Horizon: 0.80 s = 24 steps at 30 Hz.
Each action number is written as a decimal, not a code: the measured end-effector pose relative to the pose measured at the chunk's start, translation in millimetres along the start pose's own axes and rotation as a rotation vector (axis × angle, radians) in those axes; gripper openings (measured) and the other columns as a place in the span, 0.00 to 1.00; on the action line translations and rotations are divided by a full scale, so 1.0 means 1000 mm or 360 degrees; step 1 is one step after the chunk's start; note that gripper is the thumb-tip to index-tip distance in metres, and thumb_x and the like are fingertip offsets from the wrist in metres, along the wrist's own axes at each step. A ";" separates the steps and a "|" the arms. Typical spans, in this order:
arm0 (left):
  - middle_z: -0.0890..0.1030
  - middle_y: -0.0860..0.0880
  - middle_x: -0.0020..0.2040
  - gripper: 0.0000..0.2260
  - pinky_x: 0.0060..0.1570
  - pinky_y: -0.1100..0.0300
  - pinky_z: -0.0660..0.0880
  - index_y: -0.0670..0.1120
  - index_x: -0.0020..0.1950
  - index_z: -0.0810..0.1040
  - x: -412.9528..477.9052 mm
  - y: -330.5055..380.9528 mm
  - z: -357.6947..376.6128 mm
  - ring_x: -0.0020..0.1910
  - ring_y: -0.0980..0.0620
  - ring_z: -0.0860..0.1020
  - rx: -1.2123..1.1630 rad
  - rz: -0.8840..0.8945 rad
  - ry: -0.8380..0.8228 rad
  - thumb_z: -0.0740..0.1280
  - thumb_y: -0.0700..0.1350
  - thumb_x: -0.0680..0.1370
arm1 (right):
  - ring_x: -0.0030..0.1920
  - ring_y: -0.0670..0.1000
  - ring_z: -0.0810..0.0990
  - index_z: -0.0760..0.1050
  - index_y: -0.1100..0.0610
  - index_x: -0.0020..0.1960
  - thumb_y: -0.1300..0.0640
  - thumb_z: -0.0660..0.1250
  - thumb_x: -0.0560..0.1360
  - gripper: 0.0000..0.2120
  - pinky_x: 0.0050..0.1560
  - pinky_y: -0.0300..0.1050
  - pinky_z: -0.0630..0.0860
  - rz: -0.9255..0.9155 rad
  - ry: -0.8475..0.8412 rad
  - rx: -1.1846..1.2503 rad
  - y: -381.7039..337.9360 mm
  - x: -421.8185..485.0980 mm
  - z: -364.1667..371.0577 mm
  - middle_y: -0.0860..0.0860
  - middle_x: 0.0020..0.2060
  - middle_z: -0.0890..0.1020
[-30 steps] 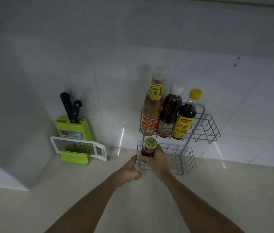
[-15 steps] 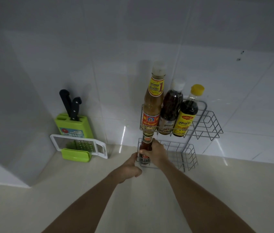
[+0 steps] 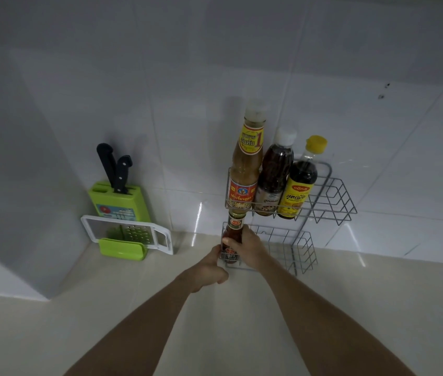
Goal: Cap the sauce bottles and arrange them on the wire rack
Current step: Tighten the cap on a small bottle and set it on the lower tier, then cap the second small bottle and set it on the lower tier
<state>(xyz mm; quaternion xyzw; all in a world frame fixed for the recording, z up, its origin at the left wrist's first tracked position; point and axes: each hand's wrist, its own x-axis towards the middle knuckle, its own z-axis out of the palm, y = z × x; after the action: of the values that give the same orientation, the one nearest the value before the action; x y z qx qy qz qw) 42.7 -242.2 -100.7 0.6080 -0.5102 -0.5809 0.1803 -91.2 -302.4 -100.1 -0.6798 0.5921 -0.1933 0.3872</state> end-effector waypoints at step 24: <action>0.75 0.62 0.59 0.29 0.52 0.76 0.72 0.57 0.65 0.69 -0.228 -0.123 0.119 0.57 0.67 0.74 -0.0002 0.0325 -0.0161 0.73 0.41 0.68 | 0.39 0.43 0.77 0.75 0.46 0.47 0.30 0.66 0.66 0.21 0.40 0.44 0.75 -0.0758 -0.0433 -0.0609 -0.022 -0.283 -0.002 0.43 0.38 0.79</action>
<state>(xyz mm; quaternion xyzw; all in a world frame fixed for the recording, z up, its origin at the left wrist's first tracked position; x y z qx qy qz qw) 31.8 42.0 -112.2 0.5227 -0.5777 -0.5897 0.2129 -141.9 -33.2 -26.7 -0.8790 0.3851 -0.0712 0.2721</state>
